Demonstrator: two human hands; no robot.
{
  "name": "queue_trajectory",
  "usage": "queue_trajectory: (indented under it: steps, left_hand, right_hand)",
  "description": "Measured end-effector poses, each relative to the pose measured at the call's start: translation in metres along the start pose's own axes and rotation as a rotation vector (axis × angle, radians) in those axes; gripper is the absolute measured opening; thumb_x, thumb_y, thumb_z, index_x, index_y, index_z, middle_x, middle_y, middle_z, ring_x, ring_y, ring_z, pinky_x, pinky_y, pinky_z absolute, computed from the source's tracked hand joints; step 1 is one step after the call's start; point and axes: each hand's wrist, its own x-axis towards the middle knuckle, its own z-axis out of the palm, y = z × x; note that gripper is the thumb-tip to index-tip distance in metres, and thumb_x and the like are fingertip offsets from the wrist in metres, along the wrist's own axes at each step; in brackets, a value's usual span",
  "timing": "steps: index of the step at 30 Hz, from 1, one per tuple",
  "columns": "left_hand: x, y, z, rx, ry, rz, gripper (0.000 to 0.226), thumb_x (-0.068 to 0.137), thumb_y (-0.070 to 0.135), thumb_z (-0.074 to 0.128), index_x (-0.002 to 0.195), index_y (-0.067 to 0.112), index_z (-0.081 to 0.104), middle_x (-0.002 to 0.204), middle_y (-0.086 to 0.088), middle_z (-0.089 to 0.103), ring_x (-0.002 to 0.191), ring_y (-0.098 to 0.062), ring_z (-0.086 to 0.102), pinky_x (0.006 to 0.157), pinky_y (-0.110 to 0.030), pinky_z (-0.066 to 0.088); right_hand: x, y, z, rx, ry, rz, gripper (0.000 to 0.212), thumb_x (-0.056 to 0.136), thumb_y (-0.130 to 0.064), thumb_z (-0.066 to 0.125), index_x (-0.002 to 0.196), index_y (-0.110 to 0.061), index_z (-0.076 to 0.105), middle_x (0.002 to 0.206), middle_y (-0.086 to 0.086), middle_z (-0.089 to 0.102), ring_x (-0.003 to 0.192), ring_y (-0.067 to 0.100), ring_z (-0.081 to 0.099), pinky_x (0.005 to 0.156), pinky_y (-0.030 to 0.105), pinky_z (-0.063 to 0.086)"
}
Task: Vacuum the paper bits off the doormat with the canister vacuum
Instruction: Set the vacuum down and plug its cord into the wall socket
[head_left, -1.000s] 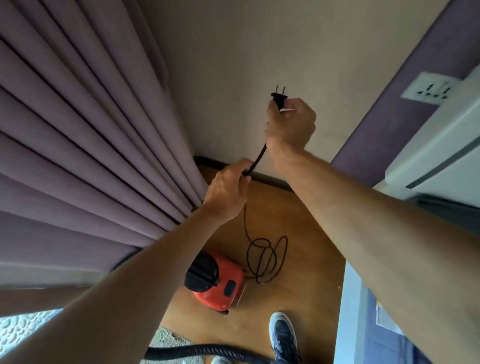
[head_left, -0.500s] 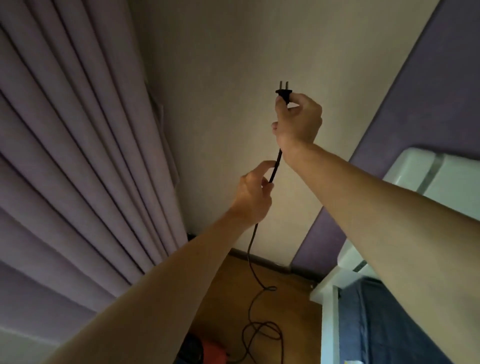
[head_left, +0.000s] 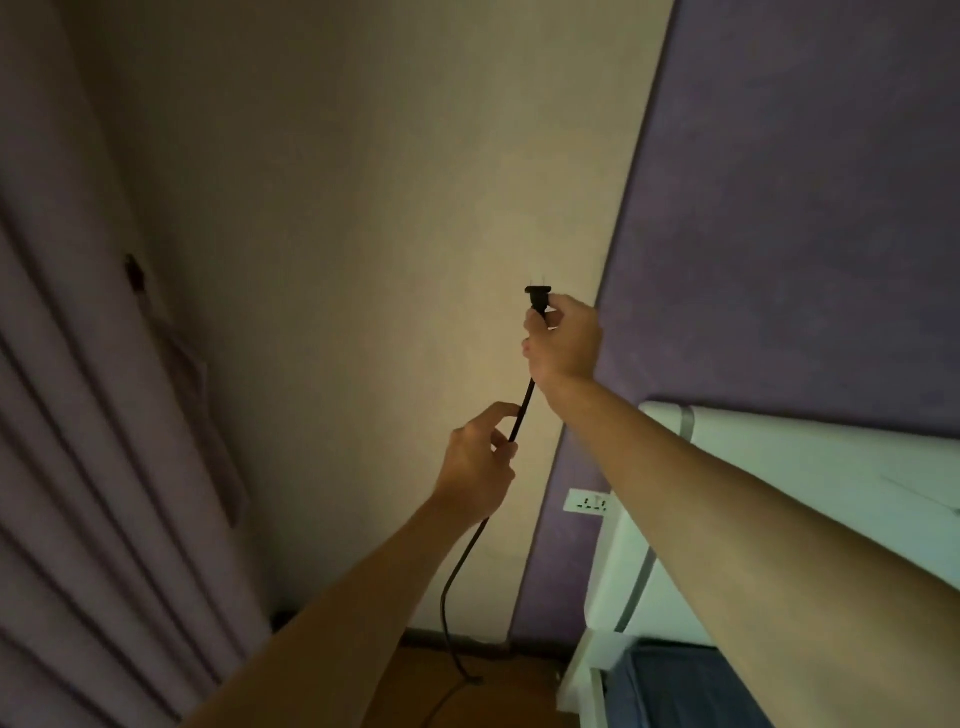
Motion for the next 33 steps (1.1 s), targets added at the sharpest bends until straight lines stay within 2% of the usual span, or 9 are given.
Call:
queue_trajectory:
  steps: [3,5,8,11,15,18,23,29,33]
  left_hand:
    - [0.014,0.000,0.035,-0.011,-0.040,-0.004,0.043,0.094,-0.006,0.049,0.123,0.022,0.061,0.080,-0.003,0.057,0.072,-0.032,0.068,0.043,-0.012,0.040]
    - [0.022,-0.004,0.061,-0.011,-0.071,0.005,0.038,0.094,-0.006,0.049,0.121,0.019,0.061,0.075,0.002,0.057,0.068,-0.025,0.066,0.043,-0.012,0.040]
    - [0.031,-0.018,0.100,-0.006,-0.105,-0.017,0.037,0.095,-0.004,0.052,0.124,0.017,0.060,0.074,0.005,0.059,0.066,-0.020,0.066,0.047,-0.011,0.043]
    - [0.036,-0.042,0.133,0.021,-0.137,-0.052,0.039,0.094,-0.001,0.057,0.129,0.016,0.059,0.081,-0.002,0.067,0.068,-0.018,0.067,0.057,-0.016,0.052]
    - [0.032,-0.078,0.165,0.005,-0.203,-0.161,0.037,0.095,-0.002,0.057,0.125,0.020,0.059,0.076,-0.002,0.066,0.059,-0.012,0.063,0.054,-0.016,0.052]
    - [0.028,-0.106,0.184,0.017,-0.241,-0.239,0.035,0.096,0.003,0.057,0.126,0.021,0.059,0.083,0.000,0.067,0.067,-0.011,0.065,0.061,-0.018,0.055]
    - [0.018,-0.141,0.211,0.028,-0.315,-0.308,0.029,0.099,0.008,0.055,0.123,0.023,0.059,0.087,0.003,0.065,0.071,-0.014,0.068,0.057,-0.014,0.052]
    - [0.006,-0.176,0.228,-0.027,-0.406,-0.386,0.026,0.100,0.009,0.052,0.122,0.023,0.057,0.087,-0.002,0.065,0.068,-0.011,0.064,0.055,-0.010,0.048]
    - [-0.002,-0.200,0.235,-0.052,-0.448,-0.424,0.025,0.101,0.009,0.050,0.121,0.022,0.059,0.082,-0.005,0.066,0.065,-0.009,0.064,0.061,-0.016,0.053]
  right_hand:
    - [0.020,0.030,-0.022,-0.008,0.049,0.093,0.003,0.086,-0.013,0.066,0.087,-0.013,0.064,0.070,-0.001,0.068,0.062,0.030,0.069,0.065,0.050,0.059]
    - [0.030,0.058,-0.032,-0.029,0.087,0.144,0.005,0.084,-0.015,0.069,0.083,-0.012,0.064,0.074,0.004,0.071,0.062,0.030,0.070,0.065,0.050,0.059]
    - [0.036,0.095,-0.041,-0.113,0.112,0.185,0.007,0.087,-0.021,0.067,0.090,-0.015,0.068,0.083,0.005,0.072,0.072,0.029,0.070,0.068,0.047,0.059]
    - [0.033,0.132,-0.049,-0.210,0.082,0.196,0.017,0.093,-0.021,0.063,0.104,-0.010,0.070,0.094,0.007,0.072,0.082,0.024,0.068,0.066,0.028,0.051]
    - [0.021,0.192,-0.048,-0.258,0.034,0.218,0.019,0.093,-0.015,0.063,0.108,-0.006,0.069,0.093,0.010,0.072,0.075,0.017,0.063,0.056,0.013,0.039]
    - [0.011,0.234,-0.046,-0.285,0.010,0.265,0.021,0.094,-0.014,0.062,0.112,-0.005,0.068,0.094,0.011,0.072,0.077,0.020,0.065,0.064,0.025,0.051]
    - [-0.007,0.301,-0.040,-0.304,-0.025,0.354,0.023,0.095,-0.018,0.062,0.115,-0.008,0.066,0.089,0.010,0.070,0.074,0.022,0.068,0.069,0.042,0.061]
    - [-0.034,0.362,-0.029,-0.348,-0.086,0.443,0.027,0.096,-0.028,0.060,0.120,-0.016,0.063,0.094,0.008,0.071,0.080,0.027,0.070,0.071,0.046,0.061]
    - [-0.048,0.388,-0.026,-0.378,-0.111,0.480,0.026,0.096,-0.021,0.059,0.121,-0.011,0.061,0.088,0.007,0.071,0.076,0.027,0.070,0.069,0.046,0.061]
